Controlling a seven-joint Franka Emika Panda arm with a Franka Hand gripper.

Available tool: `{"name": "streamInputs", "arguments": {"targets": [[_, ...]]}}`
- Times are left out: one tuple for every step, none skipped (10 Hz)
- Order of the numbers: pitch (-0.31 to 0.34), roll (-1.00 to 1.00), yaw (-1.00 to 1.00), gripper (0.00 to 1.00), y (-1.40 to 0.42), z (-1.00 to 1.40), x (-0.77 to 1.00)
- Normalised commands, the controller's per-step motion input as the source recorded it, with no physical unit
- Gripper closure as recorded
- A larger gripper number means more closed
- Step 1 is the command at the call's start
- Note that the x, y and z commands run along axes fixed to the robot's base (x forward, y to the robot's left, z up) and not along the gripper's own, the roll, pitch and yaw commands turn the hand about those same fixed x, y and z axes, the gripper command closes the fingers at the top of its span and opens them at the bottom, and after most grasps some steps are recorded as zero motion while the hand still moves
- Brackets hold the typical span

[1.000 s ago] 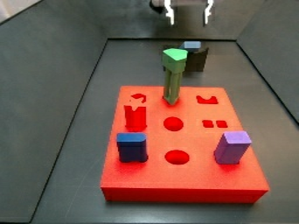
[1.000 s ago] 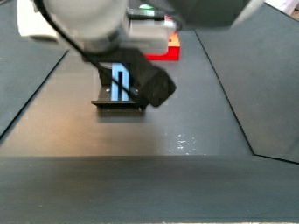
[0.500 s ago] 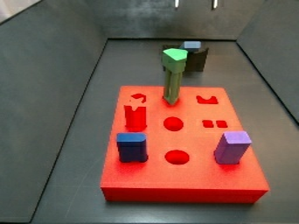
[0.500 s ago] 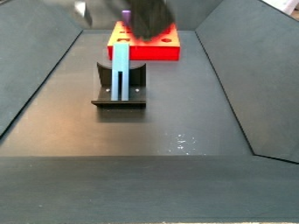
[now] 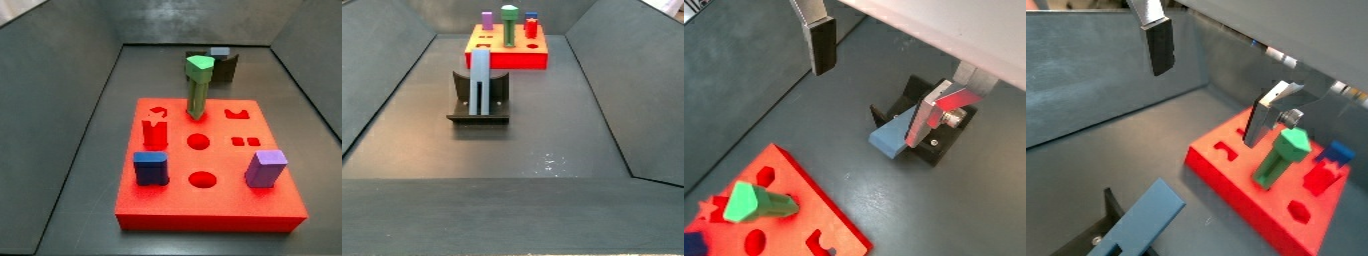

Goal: Pick up the double-square object. Move up. Rotate the double-square object. Place the double-square object on the fixture. Regrasp the double-square object. Move to above the board. Insert the double-square object.
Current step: Regrasp the double-square object.

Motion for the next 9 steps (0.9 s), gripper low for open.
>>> {"name": "streamInputs", "arguments": {"targets": [[0.053, 1.00, 0.04, 0.00, -0.08, 0.07, 0.00], [0.052, 1.00, 0.04, 0.00, -0.04, 0.05, 0.00], [0.053, 1.00, 0.05, 0.00, -0.05, 0.03, 0.01], [0.056, 1.00, 0.05, 0.00, -0.03, 0.02, 0.01], [0.061, 1.00, 0.05, 0.00, -0.02, 0.02, 0.01], [0.070, 1.00, 0.05, 0.00, -0.02, 0.01, 0.02], [0.074, 1.00, 0.05, 0.00, -0.02, 0.01, 0.03], [0.086, 1.00, 0.06, 0.00, -0.02, 0.00, 0.05], [0.092, 1.00, 0.06, 0.00, -0.03, -0.01, 0.06]]}}
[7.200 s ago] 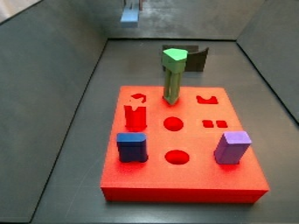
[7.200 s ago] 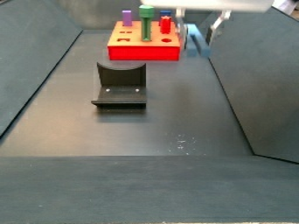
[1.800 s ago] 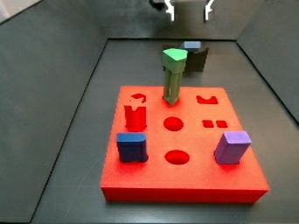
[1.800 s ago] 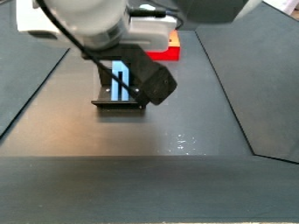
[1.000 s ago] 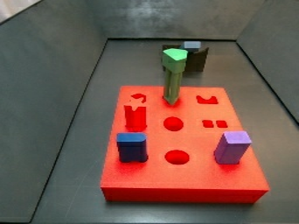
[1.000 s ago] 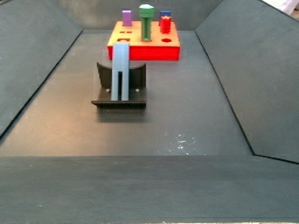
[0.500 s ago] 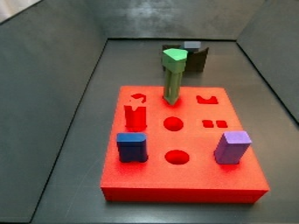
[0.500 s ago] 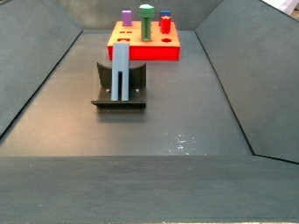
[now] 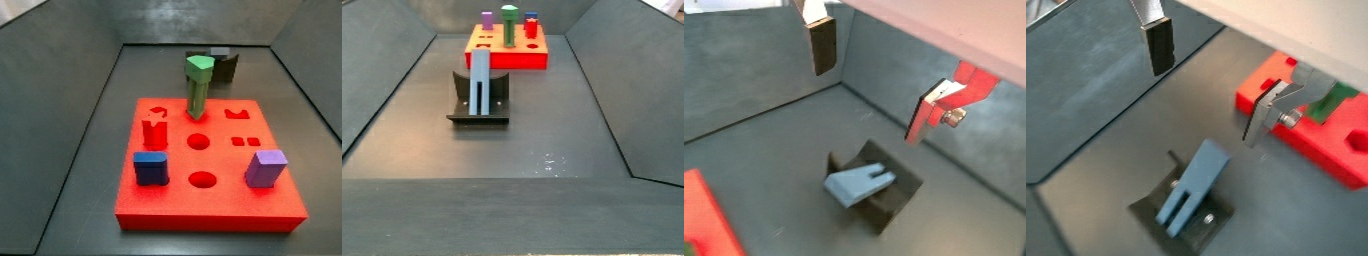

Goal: Pick up the double-square object. Move up. Rotate the double-square object. Place the double-square object on the fixture. Regrasp the double-square object. Move to above the board. Insert the double-square object.
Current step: Regrasp the double-square object.

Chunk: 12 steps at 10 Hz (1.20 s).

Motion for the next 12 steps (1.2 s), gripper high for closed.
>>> {"name": "streamInputs", "arguments": {"targets": [[0.114, 1.00, 0.07, 0.00, -0.03, -0.01, 0.09], [0.123, 1.00, 0.07, 0.00, -0.04, 0.00, 0.10], [0.145, 1.00, 0.08, 0.00, -0.04, -0.01, 0.11], [0.167, 1.00, 0.10, 0.00, -0.04, -0.01, 0.13], [0.183, 1.00, 0.11, 0.00, -0.05, -0.01, 0.14], [0.193, 1.00, 0.13, 0.00, -0.05, -0.01, 0.15], [0.210, 1.00, 0.16, 0.00, -0.05, -0.01, 0.16], [0.228, 1.00, 0.20, 0.00, -0.05, -0.01, 0.18], [0.240, 1.00, 0.24, 0.00, -0.06, -0.02, 0.19], [0.239, 0.98, 0.27, 0.00, -0.06, -0.02, 0.21], [0.190, 0.76, 0.29, 0.00, -0.06, -0.02, 0.24], [0.148, 0.60, 0.29, 0.00, -0.06, -0.02, 0.26]]}}
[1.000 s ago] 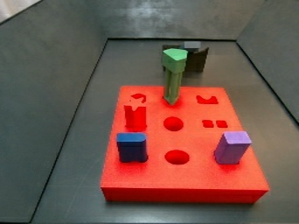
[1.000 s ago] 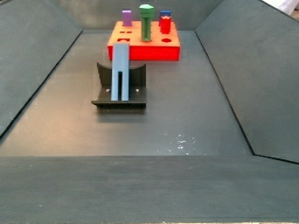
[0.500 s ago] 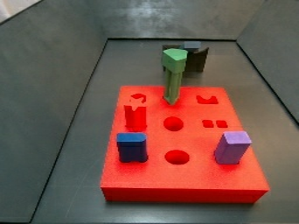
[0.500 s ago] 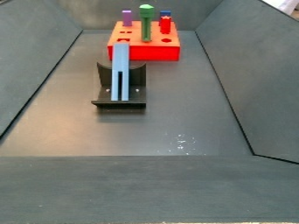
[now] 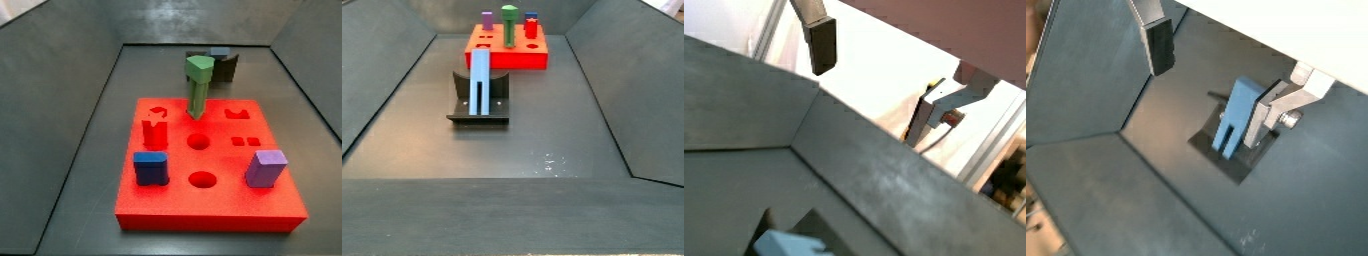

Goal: Pick up the double-square object. Move up. Rotate the double-square object. Place the double-square object on the fixture. Regrasp the double-square object. Move to above the board. Insert the double-square object.
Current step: Regrasp the double-square object.

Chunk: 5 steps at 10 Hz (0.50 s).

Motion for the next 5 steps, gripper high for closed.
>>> {"name": "streamInputs", "arguments": {"targets": [[0.097, 0.38, 0.28, 0.00, -0.06, -0.02, 0.30], [0.063, 0.26, 0.27, 0.00, -0.05, -0.01, 0.31], [0.019, 0.20, 0.24, 0.00, -0.05, -0.01, 0.31], [0.003, 0.20, 0.22, 0.00, -0.06, -0.02, 0.30], [-0.012, 0.19, 0.18, 0.00, -0.06, -0.02, 0.29]]}}
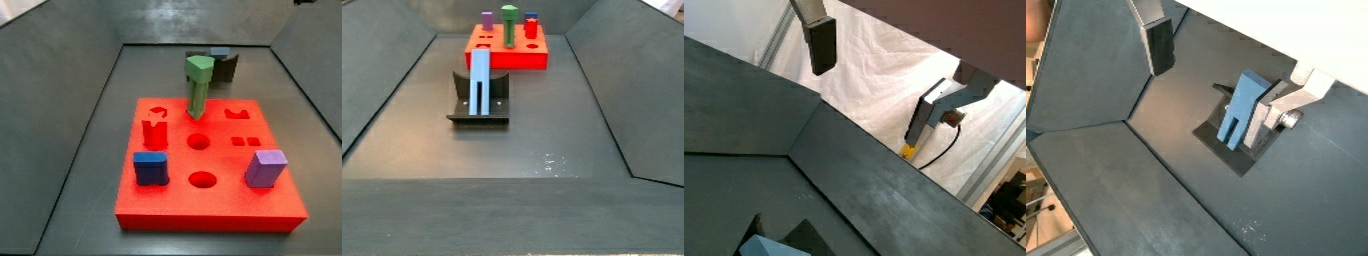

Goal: Pick up the double-square object. Move up. Rotate the double-square object. Place the double-square object on the fixture. Regrasp the double-square object. Move to above the board. Insert the double-square object.
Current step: Regrasp the double-square object.

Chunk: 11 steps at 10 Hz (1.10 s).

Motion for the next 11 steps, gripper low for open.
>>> {"name": "streamInputs", "arguments": {"targets": [[-0.011, 0.19, 0.16, 0.00, -0.06, -0.02, 0.29], [-0.001, 0.18, 0.12, 0.00, -0.06, -0.02, 0.28], [0.004, 0.17, 0.10, 0.00, -0.06, -0.02, 0.27], [0.014, 0.17, 0.08, 0.00, -0.05, -0.02, 0.27], [0.026, 0.15, 0.08, 0.00, -0.05, -0.03, 0.26], [0.034, 0.15, 0.08, 0.00, -0.05, -0.03, 0.25], [0.038, 0.14, 0.08, 0.00, -0.05, -0.03, 0.25], [0.045, 0.14, 0.08, 0.00, -0.05, -0.03, 0.25], [0.048, 0.14, 0.08, 0.00, -0.05, -0.03, 0.24], [0.056, 0.13, 0.09, 0.00, -0.05, -0.03, 0.24], [0.061, 0.12, 0.09, 0.00, -0.05, -0.03, 0.23]]}}
